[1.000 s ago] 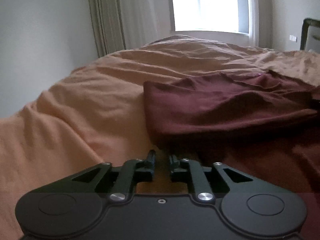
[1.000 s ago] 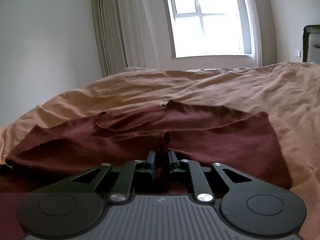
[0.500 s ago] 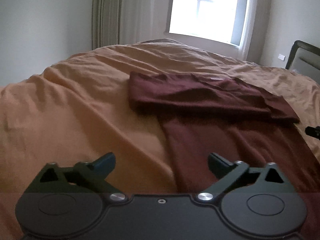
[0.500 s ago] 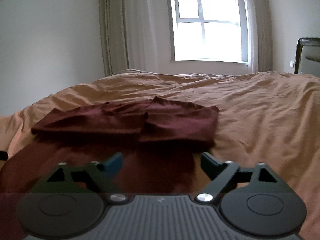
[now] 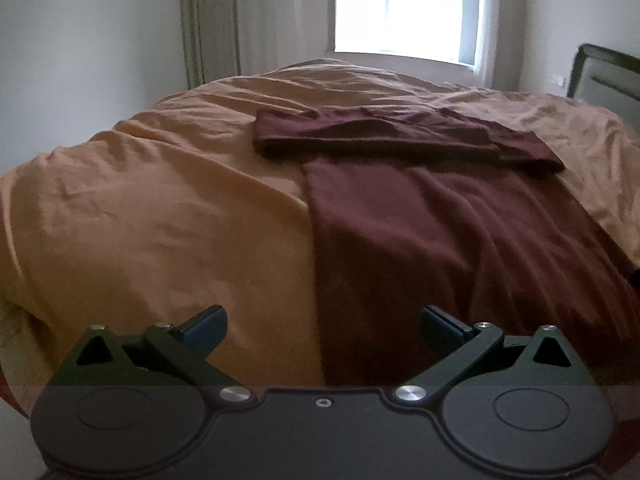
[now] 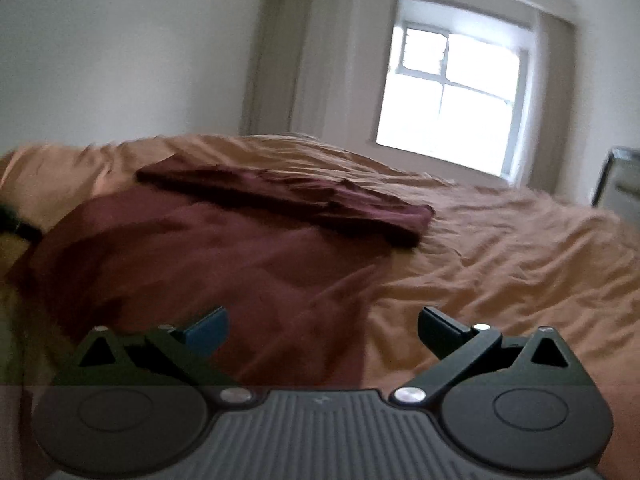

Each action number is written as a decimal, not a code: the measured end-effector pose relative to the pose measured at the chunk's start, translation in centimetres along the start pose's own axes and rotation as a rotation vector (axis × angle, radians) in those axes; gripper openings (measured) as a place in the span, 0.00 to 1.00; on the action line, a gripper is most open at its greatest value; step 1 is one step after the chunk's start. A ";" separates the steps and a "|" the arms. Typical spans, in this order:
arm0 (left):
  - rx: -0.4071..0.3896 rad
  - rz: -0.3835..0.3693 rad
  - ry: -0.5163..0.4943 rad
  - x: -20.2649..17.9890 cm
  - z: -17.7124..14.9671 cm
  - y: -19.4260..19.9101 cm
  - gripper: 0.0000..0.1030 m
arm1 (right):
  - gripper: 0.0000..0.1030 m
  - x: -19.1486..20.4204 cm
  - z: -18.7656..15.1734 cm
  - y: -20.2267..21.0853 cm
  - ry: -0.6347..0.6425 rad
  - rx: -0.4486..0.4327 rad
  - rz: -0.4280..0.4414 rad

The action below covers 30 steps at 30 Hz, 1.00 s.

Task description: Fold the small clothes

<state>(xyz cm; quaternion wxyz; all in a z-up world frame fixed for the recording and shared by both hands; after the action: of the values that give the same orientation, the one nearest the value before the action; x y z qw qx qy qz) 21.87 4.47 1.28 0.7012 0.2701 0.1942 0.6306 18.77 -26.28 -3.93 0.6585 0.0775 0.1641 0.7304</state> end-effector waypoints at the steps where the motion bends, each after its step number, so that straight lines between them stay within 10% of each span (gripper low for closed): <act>1: -0.001 0.002 -0.013 -0.3 -0.3 0.3 0.99 | 1.00 0.9 -0.5 0.5 0.035 -0.004 0.004; 13: -0.040 -0.004 -0.100 -2.2 -1.7 3.1 0.99 | 1.00 8.1 -4.9 1.0 0.421 -0.003 -0.037; 24: -0.049 -0.053 -0.144 -4.1 -2.2 2.9 0.99 | 0.99 11.0 -4.6 0.8 0.530 -0.197 -0.107; 30: -0.067 -0.062 -0.214 -5.0 -2.5 2.9 0.99 | 0.43 10.7 -2.2 0.7 0.449 -0.227 0.011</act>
<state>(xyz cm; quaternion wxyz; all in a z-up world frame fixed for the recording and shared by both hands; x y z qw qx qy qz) 17.42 -0.02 0.82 0.7458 0.3061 0.1051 0.5823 16.11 -16.07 -6.86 0.6061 -0.1603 0.2226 0.7466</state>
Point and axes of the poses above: each gripper's, at about its wrist camera, not at the fingertips, and y roughly against the way its jaws point, x to its left, z to its top, the point moved 3 cm from there along -y, roughly the way its jaws point, and after that the axes turned 3 degrees about -y, right-handed, at the moved point
